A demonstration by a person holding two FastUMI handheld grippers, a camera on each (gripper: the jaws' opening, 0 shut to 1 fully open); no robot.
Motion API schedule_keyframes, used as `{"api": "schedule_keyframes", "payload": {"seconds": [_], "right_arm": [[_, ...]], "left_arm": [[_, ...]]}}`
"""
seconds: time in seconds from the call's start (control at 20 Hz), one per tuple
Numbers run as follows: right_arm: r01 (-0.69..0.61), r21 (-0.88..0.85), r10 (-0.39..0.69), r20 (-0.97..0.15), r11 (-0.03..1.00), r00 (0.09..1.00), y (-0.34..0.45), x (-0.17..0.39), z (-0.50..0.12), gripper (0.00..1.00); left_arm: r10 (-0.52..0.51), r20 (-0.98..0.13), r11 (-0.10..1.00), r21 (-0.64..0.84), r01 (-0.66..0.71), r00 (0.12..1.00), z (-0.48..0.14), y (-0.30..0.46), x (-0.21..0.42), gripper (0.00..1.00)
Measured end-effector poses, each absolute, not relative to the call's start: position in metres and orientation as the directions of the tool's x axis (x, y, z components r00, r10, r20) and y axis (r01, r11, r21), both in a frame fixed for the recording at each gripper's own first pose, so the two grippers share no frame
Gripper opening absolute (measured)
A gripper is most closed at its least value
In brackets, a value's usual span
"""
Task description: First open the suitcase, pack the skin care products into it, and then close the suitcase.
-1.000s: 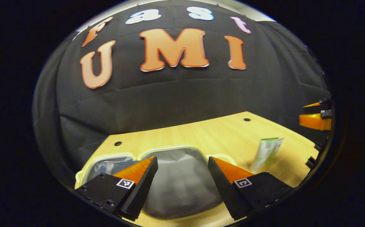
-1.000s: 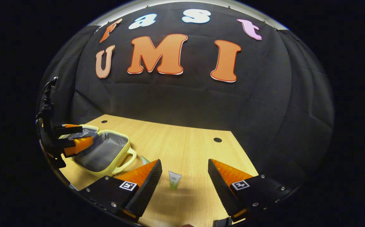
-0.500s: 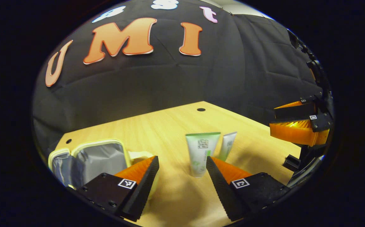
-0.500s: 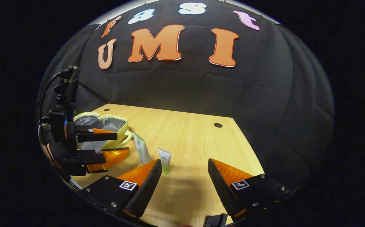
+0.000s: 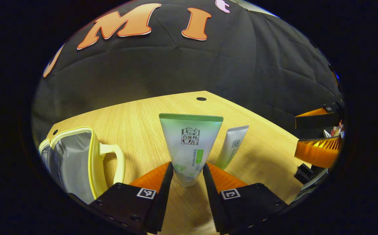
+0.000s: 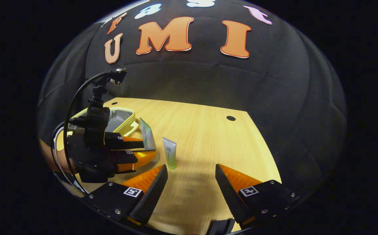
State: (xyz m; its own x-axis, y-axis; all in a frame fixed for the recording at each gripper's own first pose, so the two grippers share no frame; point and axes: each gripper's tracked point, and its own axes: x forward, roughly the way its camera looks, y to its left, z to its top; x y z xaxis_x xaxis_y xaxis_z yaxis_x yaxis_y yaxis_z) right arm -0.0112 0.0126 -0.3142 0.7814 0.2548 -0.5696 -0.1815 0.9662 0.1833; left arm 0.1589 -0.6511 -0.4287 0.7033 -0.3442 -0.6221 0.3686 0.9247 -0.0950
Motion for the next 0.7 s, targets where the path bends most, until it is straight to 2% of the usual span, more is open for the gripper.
{"api": "schedule_keyframes", "payload": {"seconds": [0.05, 0.45, 0.7], "right_arm": [[-0.194, 0.189, 0.268, -0.577, 0.963, 0.771, 0.017, -0.008, -0.318, 0.93], [-0.273, 0.288, 0.396, -0.602, 0.918, 0.694, 0.065, 0.018, -0.358, 0.94], [-0.237, 0.281, 0.363, -0.613, 0.93, 0.702, 0.078, 0.039, -0.389, 0.94]], "left_arm": [[-0.334, -0.625, 0.928, -0.09, 0.36, 0.705, -0.425, -0.647, 0.158, 0.53], [-0.191, -0.583, 0.979, -0.053, 0.197, 0.79, -0.354, -0.594, 0.138, 0.51], [-0.044, -0.538, 0.998, 0.016, 0.062, 0.842, -0.311, -0.544, 0.124, 0.52]]}}
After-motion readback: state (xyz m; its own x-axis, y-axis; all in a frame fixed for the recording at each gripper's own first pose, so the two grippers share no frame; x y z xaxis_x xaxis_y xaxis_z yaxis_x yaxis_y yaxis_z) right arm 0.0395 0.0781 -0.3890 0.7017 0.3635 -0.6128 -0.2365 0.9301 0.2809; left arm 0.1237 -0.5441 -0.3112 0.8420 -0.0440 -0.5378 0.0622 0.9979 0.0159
